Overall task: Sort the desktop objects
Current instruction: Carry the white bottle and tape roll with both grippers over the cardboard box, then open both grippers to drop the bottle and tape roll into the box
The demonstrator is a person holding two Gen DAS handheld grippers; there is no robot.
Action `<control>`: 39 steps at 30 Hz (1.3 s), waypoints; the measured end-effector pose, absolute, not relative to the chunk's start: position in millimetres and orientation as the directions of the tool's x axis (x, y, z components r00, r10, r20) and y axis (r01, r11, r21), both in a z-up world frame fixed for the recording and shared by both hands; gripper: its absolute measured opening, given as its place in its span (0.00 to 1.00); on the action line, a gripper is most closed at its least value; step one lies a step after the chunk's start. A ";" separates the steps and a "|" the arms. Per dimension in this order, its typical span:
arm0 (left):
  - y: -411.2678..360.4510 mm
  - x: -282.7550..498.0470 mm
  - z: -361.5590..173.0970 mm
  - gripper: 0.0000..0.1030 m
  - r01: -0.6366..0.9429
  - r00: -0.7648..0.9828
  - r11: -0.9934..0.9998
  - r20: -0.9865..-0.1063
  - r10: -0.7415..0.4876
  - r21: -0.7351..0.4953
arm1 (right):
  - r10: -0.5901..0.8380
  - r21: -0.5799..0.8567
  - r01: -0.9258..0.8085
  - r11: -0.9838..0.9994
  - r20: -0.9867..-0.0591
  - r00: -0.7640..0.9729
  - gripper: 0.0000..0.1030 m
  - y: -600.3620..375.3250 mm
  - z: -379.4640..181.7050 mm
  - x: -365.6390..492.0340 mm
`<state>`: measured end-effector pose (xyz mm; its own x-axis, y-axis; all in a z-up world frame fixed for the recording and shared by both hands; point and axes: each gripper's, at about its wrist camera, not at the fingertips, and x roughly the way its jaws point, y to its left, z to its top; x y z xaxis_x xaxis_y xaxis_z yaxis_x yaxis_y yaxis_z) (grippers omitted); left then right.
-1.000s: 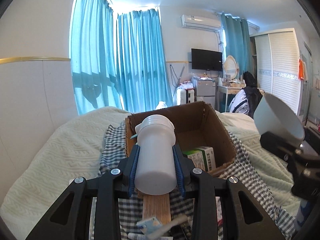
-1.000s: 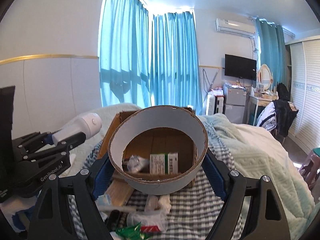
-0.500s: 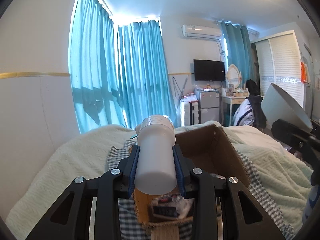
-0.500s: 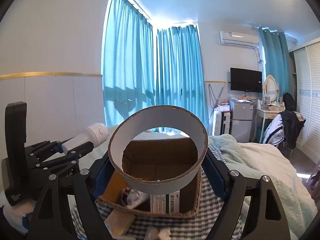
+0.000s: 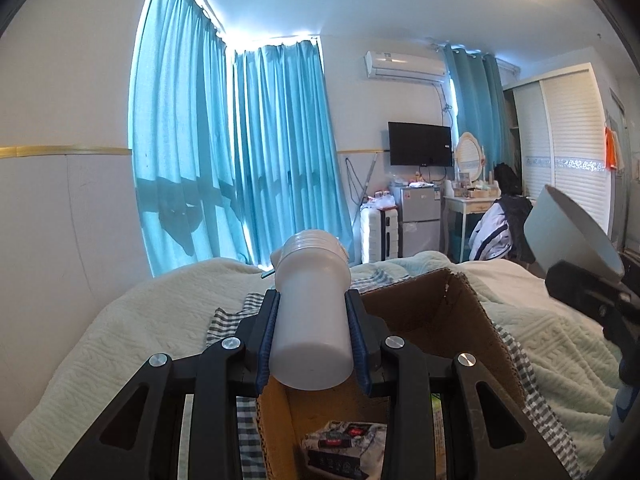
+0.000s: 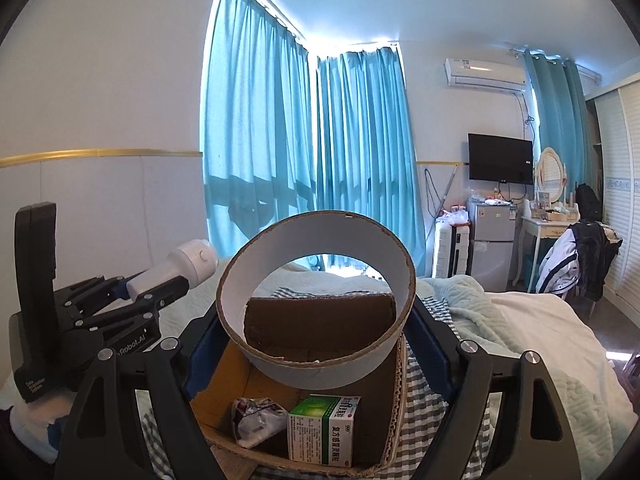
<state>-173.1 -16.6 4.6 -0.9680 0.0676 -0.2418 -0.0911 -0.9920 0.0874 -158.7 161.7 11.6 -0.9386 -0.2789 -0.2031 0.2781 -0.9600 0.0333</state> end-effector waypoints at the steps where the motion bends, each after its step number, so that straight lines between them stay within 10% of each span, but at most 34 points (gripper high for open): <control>1: -16.1 -178.2 1.9 0.32 -0.094 -0.967 -0.992 -0.243 0.071 0.085 | -0.279 0.032 0.279 -0.960 -0.209 -0.937 0.80 161.9 9.1 -163.2; 25: -4.4 -266.3 -99.4 0.33 -0.154 -0.841 -0.986 -0.531 0.101 0.057 | -0.297 0.028 0.325 -0.945 -0.487 -0.822 0.80 142.3 -97.1 -284.4; 30: -4.1 -263.0 -96.3 0.62 -0.140 -0.851 -0.988 -0.518 0.089 0.061 | -0.263 -0.008 0.304 -0.953 -0.482 -0.836 0.88 139.8 -98.4 -281.9; 39: -13.6 -244.5 -67.9 0.77 -0.099 -0.892 -0.993 -0.447 0.061 0.061 | -0.228 -0.008 0.253 -0.968 -0.405 -0.886 0.91 149.9 -69.0 -258.1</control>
